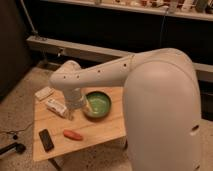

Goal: Push the ceramic bowl across the table

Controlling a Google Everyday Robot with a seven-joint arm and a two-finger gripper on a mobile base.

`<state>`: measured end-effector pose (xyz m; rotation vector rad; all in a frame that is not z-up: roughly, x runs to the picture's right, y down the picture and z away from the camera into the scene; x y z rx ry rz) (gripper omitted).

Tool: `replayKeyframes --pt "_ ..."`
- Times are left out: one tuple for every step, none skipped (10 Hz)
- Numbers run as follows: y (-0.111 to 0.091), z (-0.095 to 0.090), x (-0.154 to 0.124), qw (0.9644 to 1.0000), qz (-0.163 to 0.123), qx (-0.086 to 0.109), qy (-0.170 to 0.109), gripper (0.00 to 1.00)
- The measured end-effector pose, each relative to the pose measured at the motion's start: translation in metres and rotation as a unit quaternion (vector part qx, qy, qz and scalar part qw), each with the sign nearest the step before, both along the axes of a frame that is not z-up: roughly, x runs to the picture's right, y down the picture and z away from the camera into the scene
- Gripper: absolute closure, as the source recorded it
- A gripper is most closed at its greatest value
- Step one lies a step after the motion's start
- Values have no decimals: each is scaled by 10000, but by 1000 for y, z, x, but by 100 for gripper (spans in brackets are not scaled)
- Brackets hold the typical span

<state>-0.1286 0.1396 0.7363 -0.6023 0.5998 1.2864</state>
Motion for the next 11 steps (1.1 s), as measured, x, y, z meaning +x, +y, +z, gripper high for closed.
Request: replayKeyframes --pt "5 5 0 9999 11 -102 25 35" --pt "8 7 0 9999 15 -159 39 35" --pt "16 16 2 9995 18 -293 98 35" --pt "19 21 3 9993 21 -351 127 35" --pt "22 26 5 9991 25 -399 153 35" --pt "24 37 7 9988 24 -444 183 35" --pt "25 44 9 9988 4 -449 194 35" --pt "25 50 10 9988 -14 -445 197 35" --pt "28 57 12 9987 -54 -460 206 35" --pt "32 61 13 9985 -92 -490 208 35" --pt "38 65 15 9983 -118 -537 210 35"
